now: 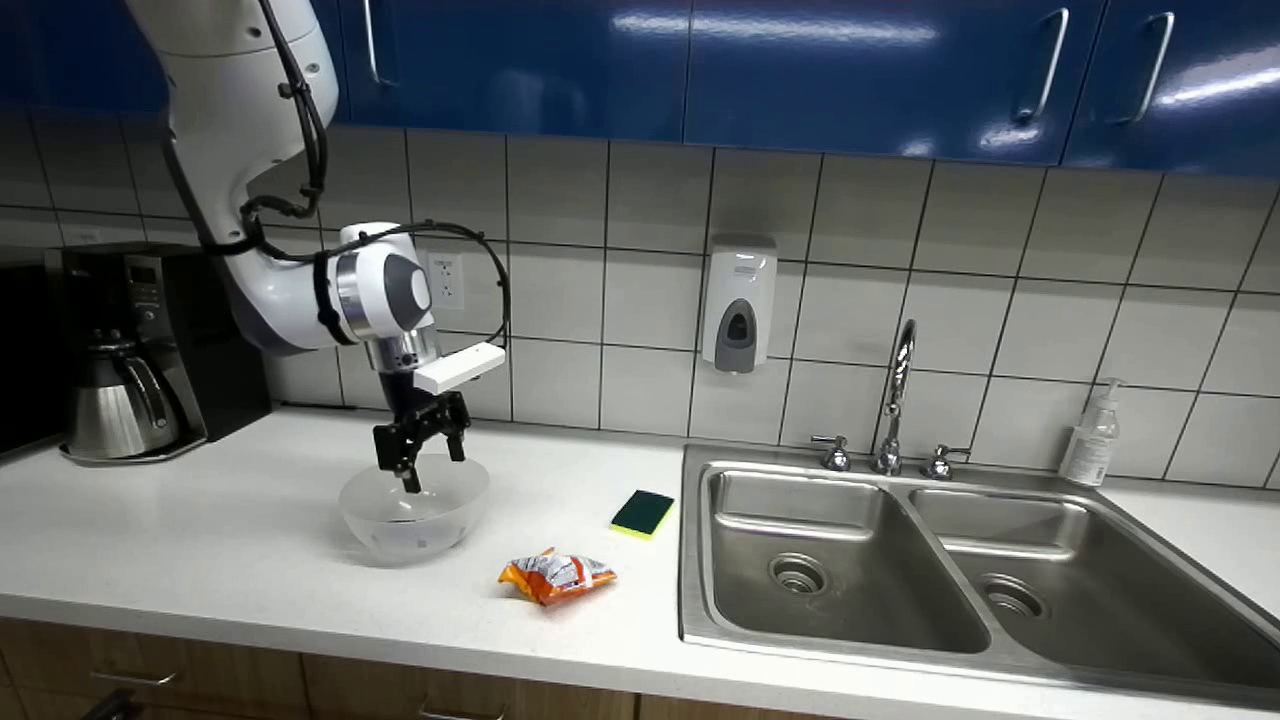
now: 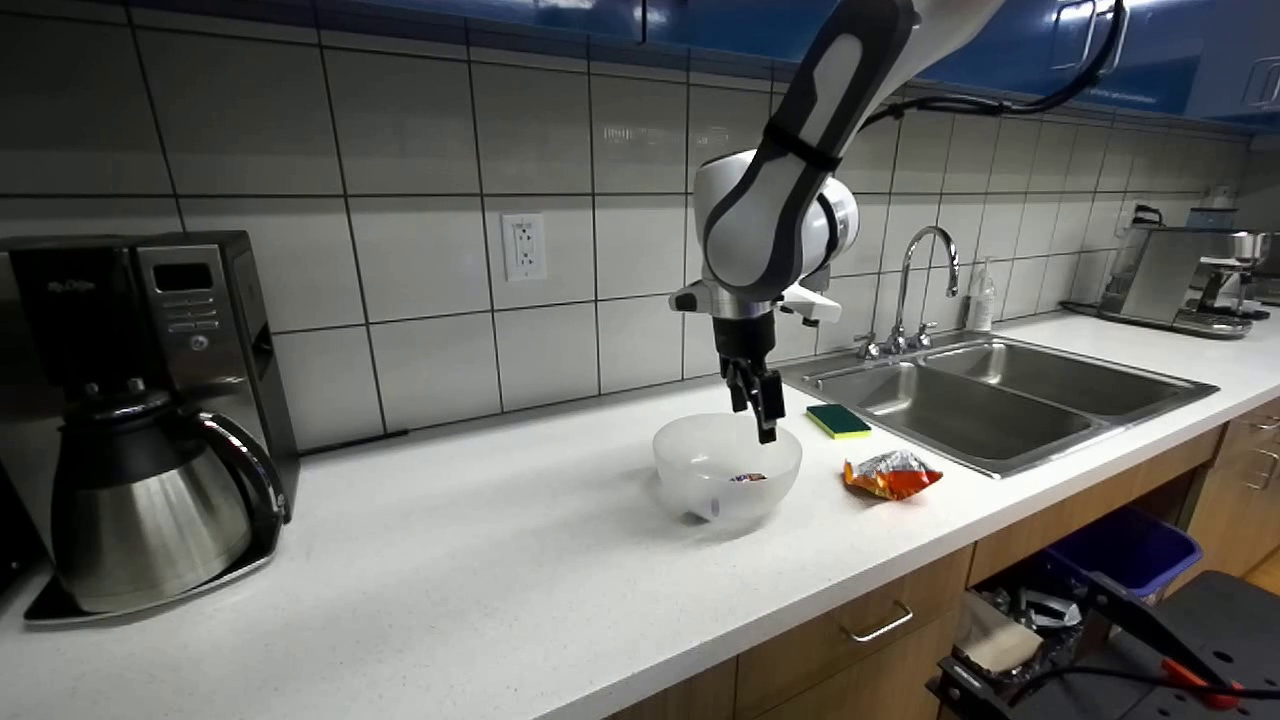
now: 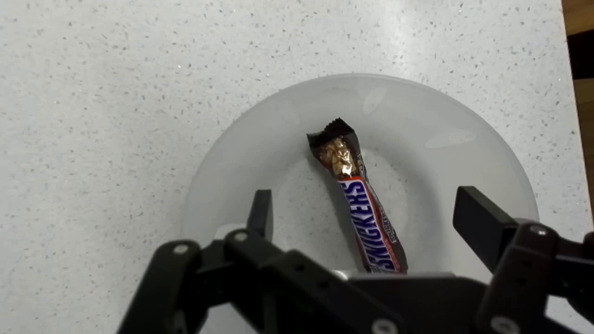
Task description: Put the black packet in the bowl
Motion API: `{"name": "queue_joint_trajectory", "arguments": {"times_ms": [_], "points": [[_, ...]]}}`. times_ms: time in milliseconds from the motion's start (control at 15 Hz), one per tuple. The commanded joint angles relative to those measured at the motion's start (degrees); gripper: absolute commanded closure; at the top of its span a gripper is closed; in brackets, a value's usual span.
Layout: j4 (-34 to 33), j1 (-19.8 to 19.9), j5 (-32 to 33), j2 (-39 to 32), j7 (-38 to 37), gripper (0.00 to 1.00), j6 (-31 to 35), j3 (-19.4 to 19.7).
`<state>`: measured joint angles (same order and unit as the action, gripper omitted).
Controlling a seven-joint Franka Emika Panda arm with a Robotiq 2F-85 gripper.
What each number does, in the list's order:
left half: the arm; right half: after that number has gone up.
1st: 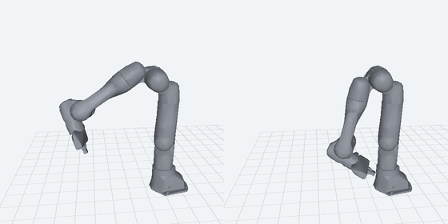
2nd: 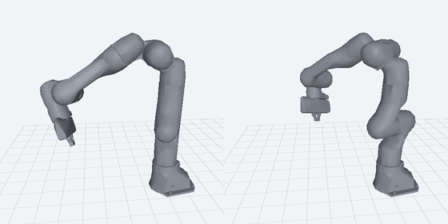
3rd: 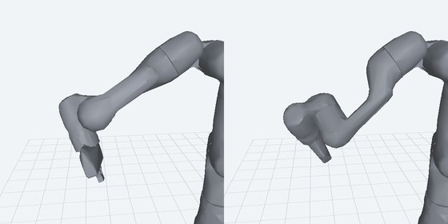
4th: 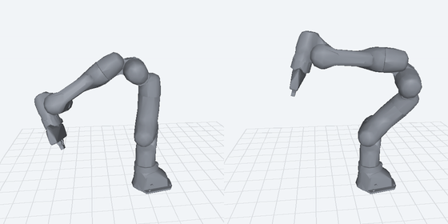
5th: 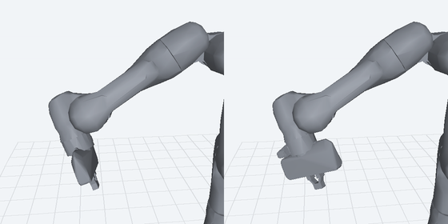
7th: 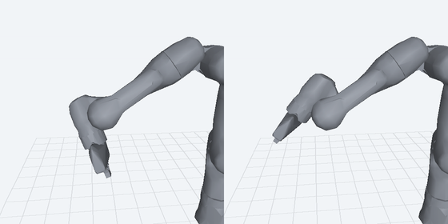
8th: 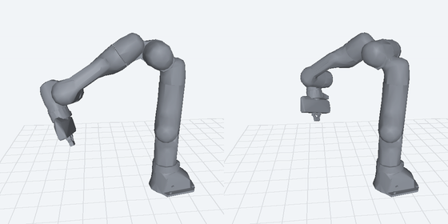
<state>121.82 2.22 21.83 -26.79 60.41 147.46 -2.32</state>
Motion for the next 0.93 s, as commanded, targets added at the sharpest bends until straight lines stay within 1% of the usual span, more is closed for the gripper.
{"name": "queue_joint_trajectory", "arguments": {"times_ms": [0,333,533,867], "points": [[3.42,-0.58,-0.61,5.24,-4.15,0.0,-1.19,0.66],[4.68,-0.75,-4.11,8.9,-12.93,0.0,-4.63,0.04],[4.86,-0.44,-7.98,10.78,-17.04,0.0,-6.07,-0.54],[5.5,-0.07,-16.29,13.49,-23.19,0.0,-9.52,-1.37]]}}
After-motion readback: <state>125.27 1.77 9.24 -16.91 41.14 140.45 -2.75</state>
